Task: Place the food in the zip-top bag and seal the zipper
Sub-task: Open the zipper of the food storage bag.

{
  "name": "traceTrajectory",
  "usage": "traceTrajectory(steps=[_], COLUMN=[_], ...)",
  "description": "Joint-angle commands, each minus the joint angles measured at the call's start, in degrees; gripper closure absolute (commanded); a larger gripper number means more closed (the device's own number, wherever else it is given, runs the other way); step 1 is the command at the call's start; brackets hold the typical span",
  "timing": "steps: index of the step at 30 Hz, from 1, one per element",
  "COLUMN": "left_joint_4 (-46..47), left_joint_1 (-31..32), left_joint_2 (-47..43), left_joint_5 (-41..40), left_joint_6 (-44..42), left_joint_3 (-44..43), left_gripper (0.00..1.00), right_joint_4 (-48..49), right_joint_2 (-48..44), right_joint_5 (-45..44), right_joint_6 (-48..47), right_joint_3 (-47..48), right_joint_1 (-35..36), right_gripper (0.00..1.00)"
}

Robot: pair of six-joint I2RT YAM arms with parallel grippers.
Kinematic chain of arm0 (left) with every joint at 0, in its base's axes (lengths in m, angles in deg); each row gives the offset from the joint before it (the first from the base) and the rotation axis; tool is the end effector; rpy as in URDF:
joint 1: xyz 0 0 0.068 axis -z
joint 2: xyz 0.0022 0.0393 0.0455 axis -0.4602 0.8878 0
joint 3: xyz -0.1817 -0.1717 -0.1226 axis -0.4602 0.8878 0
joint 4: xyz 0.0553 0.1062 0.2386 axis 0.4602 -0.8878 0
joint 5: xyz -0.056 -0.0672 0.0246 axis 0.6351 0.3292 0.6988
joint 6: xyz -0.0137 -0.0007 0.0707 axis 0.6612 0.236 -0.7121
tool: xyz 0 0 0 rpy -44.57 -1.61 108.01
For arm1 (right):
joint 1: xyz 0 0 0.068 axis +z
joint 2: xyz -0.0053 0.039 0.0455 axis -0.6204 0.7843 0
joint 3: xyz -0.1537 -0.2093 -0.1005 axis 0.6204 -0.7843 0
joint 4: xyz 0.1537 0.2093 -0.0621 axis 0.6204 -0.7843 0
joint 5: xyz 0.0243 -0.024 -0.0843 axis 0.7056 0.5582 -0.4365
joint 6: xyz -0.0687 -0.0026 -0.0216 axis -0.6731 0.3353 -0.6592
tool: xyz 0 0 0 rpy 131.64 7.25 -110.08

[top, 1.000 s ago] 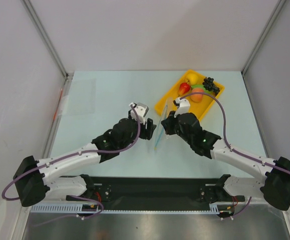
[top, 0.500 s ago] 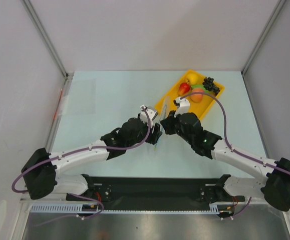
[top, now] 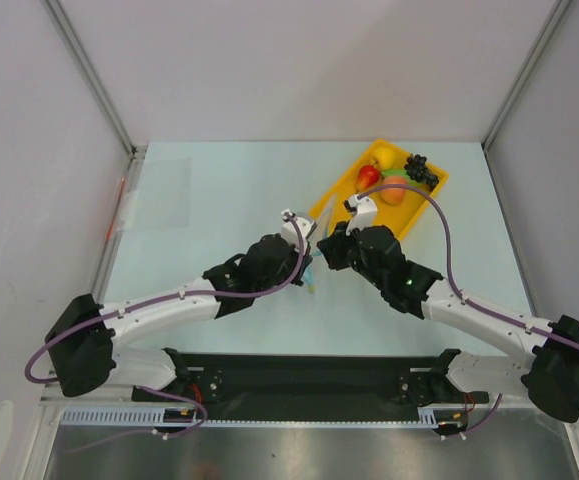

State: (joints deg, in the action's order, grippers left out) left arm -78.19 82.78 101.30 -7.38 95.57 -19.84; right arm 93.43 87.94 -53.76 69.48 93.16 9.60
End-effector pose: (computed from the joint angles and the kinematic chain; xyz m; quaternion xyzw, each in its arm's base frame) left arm 0.1909 -0.2531 0.2553 0.2450 0.8053 -0.2224 0.4919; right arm 0.2041 0.2095 0.2818 -0.1090 0.7960 0.2867 0.5219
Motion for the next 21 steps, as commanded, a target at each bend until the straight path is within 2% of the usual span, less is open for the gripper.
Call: traceTrajectory(steps=[1,4,5,8,17,21], left_joint_4=[0.02,-0.07,-0.15,0.28,2.31,3.71], left_joint_1=[-0.09,-0.09,-0.18,-0.09,-0.18,-0.09], left_joint_2=[-3.00,-3.70,-3.88,-4.76,-3.79,-3.09], left_joint_5=[-2.83,-3.96,-4.23,-4.06,-0.81,1.13], left_joint_6=[-0.31,-0.40,-0.40,-0.31,0.65,0.92], left_joint_3=[-1.12,-0.77,-0.68,-0.33,0.29,0.73], left_gripper=[1.00,1.00,1.00,1.00,1.00,1.00], right_joint_4=[1.40,1.49,1.40,0.96,1.49,1.57], right_joint_2=[-1.72,-2.25,-2.34,-2.69,-3.31,-4.01], right_joint_5=[0.67,0.59,0.42,-1.87,-3.45,-5.56], right_joint_6=[-1.48,-1.75,-1.75,-1.75,-1.57,-0.87], right_joint_3=[0.31,0.22,0.22,0.22,-0.13,-0.31], right_joint_1=[0.48,0.75,0.75,1.10,2.15,2.68], right_gripper=[0.95,0.77,0.64,0.44,0.41,0.46])
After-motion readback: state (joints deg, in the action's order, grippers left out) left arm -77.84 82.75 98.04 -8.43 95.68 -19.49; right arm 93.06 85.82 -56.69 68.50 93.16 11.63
